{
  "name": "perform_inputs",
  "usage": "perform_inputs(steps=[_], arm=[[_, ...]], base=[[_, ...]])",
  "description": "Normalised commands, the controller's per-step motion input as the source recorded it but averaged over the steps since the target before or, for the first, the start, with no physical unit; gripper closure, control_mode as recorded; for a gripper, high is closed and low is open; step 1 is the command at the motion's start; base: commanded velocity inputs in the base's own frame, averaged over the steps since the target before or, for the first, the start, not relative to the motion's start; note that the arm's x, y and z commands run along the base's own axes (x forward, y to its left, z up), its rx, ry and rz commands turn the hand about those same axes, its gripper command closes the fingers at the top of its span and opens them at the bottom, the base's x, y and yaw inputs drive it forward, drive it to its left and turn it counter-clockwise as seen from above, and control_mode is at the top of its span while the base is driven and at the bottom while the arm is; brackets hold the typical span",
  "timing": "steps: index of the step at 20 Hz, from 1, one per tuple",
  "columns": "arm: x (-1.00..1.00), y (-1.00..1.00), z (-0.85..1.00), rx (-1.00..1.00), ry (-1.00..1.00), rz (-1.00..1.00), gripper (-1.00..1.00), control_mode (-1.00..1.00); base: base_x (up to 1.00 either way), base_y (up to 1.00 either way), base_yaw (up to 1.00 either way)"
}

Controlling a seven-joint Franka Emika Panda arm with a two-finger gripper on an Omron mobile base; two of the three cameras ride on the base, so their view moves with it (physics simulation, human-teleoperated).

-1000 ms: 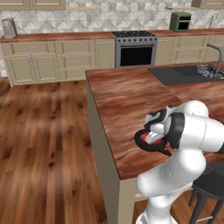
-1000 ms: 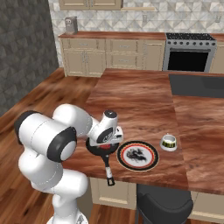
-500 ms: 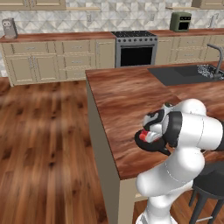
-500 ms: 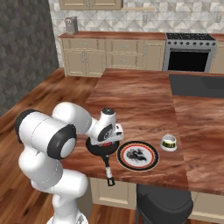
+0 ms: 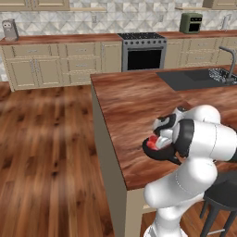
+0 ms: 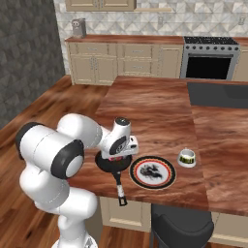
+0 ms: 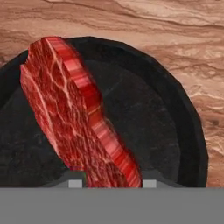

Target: Pick up the pan with the steak in it and place it on the dining table. Then place the steak on the plate.

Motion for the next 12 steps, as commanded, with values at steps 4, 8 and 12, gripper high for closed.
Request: perform_inputs(steps=[4,8,12], arm=[[-0.05,-0.24,0.48,0.09,-0.01,-0.01,1.0,-1.0],[-0.28,-0.46,0.46,0.07,0.0,-0.06,1.0,-1.0],[-0.41,-0.63,0.36,0.04,0.0,-0.11,1.0,-1.0]], base=[[0.0,0.0,0.0],[0.0,0.0,0.0],[0.0,0.0,0.0]])
